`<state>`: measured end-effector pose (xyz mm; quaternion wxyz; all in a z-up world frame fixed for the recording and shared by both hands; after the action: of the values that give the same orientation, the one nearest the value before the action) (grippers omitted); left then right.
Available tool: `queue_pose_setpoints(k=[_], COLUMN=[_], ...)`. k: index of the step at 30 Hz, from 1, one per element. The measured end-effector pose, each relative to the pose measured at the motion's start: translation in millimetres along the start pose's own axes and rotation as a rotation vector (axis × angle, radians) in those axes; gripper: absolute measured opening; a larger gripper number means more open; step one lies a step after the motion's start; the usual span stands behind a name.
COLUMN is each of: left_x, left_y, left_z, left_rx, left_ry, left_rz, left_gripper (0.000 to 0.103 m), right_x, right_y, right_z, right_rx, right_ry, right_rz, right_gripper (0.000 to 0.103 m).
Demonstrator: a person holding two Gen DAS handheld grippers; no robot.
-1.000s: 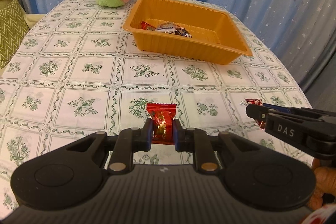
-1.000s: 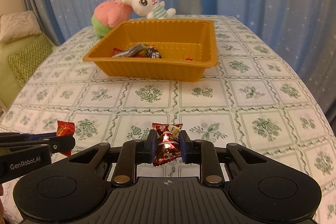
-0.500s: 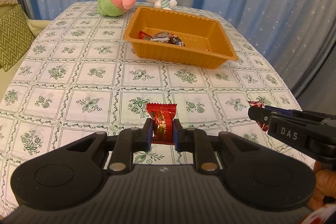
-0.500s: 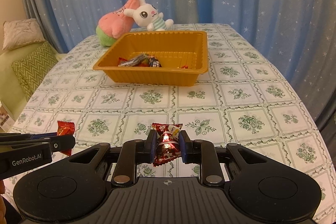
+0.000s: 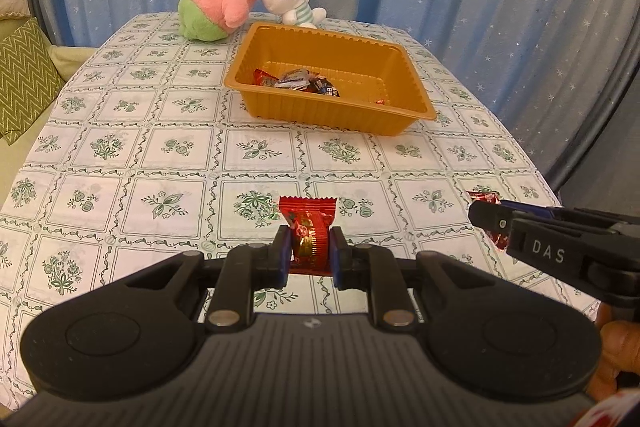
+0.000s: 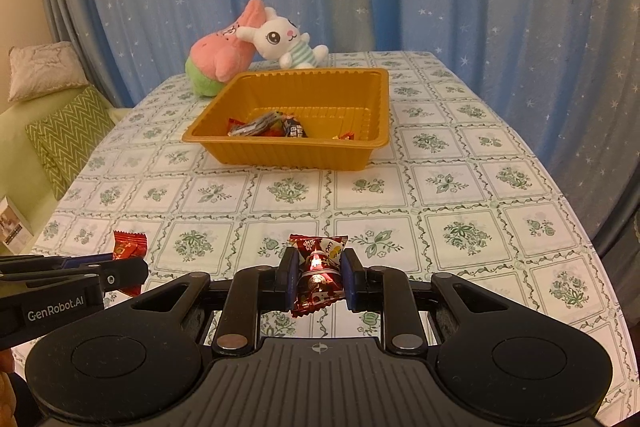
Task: Organize snacks
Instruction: 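Lift both held red candies toward the orange tray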
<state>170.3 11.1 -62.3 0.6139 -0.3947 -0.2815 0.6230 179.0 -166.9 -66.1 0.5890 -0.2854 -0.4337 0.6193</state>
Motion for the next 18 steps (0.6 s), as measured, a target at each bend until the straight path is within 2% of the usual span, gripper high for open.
queue_pose_setpoints(k=[11, 18], left_x=[-6, -13], left_y=[-7, -24], left_z=[-10, -27], left_rx=[0.002, -0.012], left_ry=[0.019, 0.044], left_rz=[-0.017, -0.035], left_gripper=[0.017, 0.017], right_x=[-7, -17], right_y=[-1, -10], right_z=[-6, -16], right_rx=[0.012, 0.011], right_ry=[0.005, 0.012], right_rz=[-0.02, -0.034], right_gripper=[0.023, 0.023])
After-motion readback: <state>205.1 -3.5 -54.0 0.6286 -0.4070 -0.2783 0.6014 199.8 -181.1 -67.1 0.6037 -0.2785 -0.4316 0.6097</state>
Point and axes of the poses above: each gripper's, at about its wrist camera, not at the fingertips, and z roughly against the way its jaws point, x to its left, y to its underside, the point moved 4 cm from there along -z, roughly the way its jaws point, and after that the axes turned 14 degrees about -x, right-handed, at the moved point
